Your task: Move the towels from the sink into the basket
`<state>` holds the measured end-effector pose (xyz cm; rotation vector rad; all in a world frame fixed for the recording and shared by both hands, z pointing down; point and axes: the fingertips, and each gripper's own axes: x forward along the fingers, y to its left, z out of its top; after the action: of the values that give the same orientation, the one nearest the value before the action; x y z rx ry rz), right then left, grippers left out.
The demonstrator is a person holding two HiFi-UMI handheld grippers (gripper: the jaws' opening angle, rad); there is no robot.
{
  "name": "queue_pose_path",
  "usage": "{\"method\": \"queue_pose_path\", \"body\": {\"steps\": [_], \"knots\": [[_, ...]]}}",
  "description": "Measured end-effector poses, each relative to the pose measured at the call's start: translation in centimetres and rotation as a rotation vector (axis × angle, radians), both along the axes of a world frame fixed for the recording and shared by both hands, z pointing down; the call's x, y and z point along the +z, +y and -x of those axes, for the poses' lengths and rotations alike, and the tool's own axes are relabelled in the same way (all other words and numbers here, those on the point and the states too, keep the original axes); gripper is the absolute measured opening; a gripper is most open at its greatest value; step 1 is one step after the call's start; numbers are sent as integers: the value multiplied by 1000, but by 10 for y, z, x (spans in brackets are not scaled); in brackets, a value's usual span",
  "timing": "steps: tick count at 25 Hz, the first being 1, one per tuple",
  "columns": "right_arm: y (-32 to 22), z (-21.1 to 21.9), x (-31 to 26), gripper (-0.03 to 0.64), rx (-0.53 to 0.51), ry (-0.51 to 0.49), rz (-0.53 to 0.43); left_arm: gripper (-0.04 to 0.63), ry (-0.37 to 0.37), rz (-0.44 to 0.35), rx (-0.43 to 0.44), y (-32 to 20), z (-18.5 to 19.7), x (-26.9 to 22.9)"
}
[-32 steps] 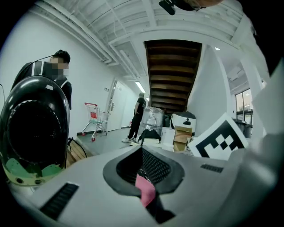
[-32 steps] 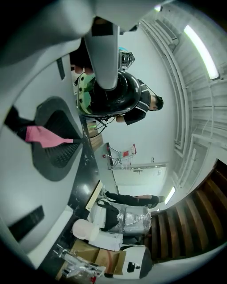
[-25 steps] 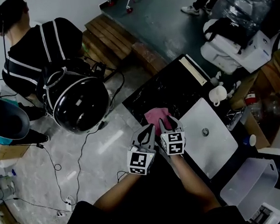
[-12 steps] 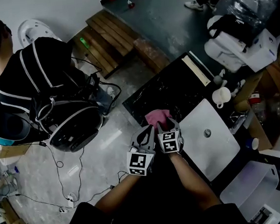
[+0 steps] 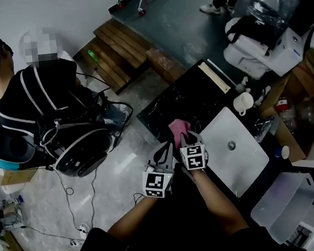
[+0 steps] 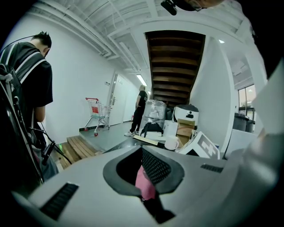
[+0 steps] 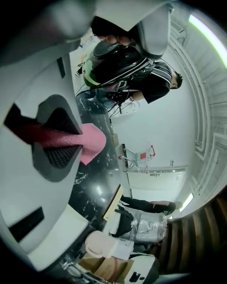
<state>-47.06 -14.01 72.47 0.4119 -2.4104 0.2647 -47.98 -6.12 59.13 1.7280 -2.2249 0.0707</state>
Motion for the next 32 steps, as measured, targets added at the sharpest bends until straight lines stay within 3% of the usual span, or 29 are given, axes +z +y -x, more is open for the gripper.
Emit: {"method": "queue_pose_path", "body": {"steps": [15,18,24,32], "knots": [[32,-88,-122,63,173,-203,-150,3,-47,-119,119,50,-73,-44],[46,-112,-134,63,201,-216,-169,3,-59,-144,154,58,-93,-53],[72,-162,-152,63,288,-220,-187,3,-13,-183,205,70,-128,-65],[86,-210,-160,63,374,-239,-186,3,-16,-181,260,72,-161,-69]]}}
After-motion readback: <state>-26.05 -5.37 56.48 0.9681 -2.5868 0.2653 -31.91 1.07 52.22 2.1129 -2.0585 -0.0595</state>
